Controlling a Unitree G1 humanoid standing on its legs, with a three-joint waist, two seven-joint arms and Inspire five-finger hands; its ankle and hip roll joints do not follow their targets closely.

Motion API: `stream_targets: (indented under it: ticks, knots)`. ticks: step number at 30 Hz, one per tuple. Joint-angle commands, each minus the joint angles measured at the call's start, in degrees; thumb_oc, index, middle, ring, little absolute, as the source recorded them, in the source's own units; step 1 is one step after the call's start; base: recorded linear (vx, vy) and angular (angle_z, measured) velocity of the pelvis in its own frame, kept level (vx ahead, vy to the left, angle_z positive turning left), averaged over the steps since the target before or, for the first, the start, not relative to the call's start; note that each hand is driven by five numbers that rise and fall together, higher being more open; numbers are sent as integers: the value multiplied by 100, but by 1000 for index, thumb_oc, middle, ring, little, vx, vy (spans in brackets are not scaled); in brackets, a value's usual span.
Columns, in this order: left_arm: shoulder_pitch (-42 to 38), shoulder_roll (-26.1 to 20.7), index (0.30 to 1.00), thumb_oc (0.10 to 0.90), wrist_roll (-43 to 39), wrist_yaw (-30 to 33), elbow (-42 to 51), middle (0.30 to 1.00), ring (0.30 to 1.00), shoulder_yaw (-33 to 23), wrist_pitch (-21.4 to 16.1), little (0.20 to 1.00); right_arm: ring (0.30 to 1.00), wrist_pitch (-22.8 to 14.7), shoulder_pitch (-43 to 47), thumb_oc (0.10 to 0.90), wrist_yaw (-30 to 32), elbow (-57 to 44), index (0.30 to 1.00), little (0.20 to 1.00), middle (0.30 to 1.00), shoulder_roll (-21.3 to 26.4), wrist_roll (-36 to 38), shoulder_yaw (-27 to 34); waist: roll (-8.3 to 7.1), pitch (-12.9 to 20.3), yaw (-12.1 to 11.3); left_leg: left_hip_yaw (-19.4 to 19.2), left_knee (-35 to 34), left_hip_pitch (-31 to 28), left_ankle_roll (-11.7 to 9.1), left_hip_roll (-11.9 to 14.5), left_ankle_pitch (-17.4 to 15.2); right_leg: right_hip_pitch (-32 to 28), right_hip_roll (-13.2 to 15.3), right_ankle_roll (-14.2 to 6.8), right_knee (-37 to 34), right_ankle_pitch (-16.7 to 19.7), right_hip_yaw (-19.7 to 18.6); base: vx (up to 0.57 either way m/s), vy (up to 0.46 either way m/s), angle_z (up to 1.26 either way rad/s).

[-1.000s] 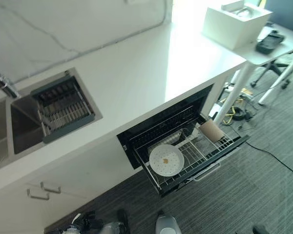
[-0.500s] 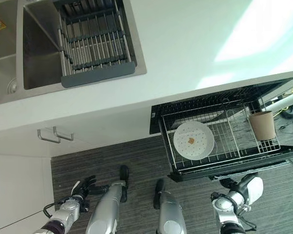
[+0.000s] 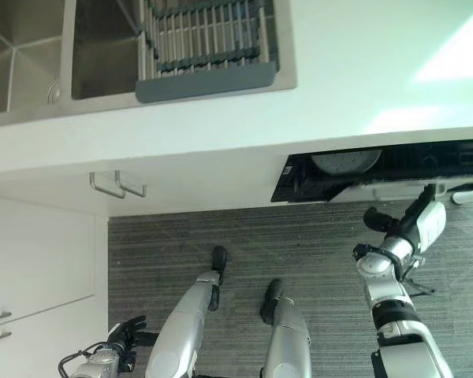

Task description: Place the dishes in the dishwasher.

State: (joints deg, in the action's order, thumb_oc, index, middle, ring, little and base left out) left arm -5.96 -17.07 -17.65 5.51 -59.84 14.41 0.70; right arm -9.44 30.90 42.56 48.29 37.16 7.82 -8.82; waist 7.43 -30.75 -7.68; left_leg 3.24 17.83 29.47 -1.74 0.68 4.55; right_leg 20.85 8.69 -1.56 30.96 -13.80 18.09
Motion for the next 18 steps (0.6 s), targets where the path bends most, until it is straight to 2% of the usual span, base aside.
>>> stream_targets:
  ticks: [1,2,5,9,10,11,12,15,16,18]
  knots:
    - [66,-273,900,800,-301,-324,312,900,900,78,-97,900,900,-870,1279,800,90,-592,900,900,900,1004,-896,-463,88,96,-203,-233,-65,-389,185,-158,-461,-94,-267,-88,454,30,-190,18,-5,9]
    - [79,-264,900,800,-574,-651,400,900,900,96,-155,900,900,-806,1642,800,62,-550,900,900,900,1119,-910,-621,111,96,-281,-195,-65,-339,192,-183,-446,-77,-244,-93,491,37,-159,23,-2,8]
    - [116,-260,900,800,-1137,-1122,659,900,900,107,-293,900,900,-746,2307,800,-45,-508,900,900,900,1276,-1132,-905,175,96,-414,-135,-65,-289,205,-226,-442,-75,-195,-96,544,23,-98,32,5,4]
    - [98,-283,900,800,-1305,-1276,697,900,900,52,-405,900,900,-555,2856,800,-144,-571,900,900,900,1305,-1317,-1258,188,96,-519,-116,-65,-280,210,-255,-437,-123,-152,-123,563,24,-32,17,-17,4]
    - [109,-278,900,800,-1526,-1311,662,900,900,-4,-540,900,900,-466,2909,800,-215,-613,900,900,900,1248,-1177,-1295,177,96,-531,-101,-65,-292,214,-254,-448,-160,-171,-131,513,37,-27,3,-30,-9]
    - [115,-269,900,800,-1678,-1300,641,900,900,-72,-655,900,900,-429,2842,800,-254,-654,900,900,900,1185,-1044,-1282,170,96,-521,-109,-65,-317,212,-239,-467,-185,-180,-140,488,35,-26,11,-14,-6]
    - [144,-232,900,800,-2025,-1208,699,900,900,-263,-933,900,900,-386,2477,800,-333,-785,900,900,900,993,-797,-1090,148,96,-472,-118,-65,-423,203,-213,-514,-275,-207,-150,429,37,-34,0,0,0]
    - [180,-204,900,800,-2768,-1312,933,900,900,-638,-995,900,900,-533,1645,800,-268,-882,900,900,900,574,-881,-685,121,101,-383,-148,-65,-612,199,-168,-595,-461,-225,-202,299,65,-47,44,-11,9]
    - [219,-164,900,800,-3383,-1565,1164,900,900,-925,-1055,900,900,-607,985,800,-170,-910,900,900,900,201,-782,-426,72,173,-314,-161,-65,-728,189,-128,-655,-602,-247,-249,132,105,-47,56,-80,20]
    - [276,-173,900,800,-3315,-1571,1467,900,900,-1082,-1189,900,900,-743,207,800,-2,-912,900,900,900,-265,-549,-230,-10,268,-228,-183,-65,-829,157,-52,-714,-848,-310,-278,-233,175,-45,60,-111,27]
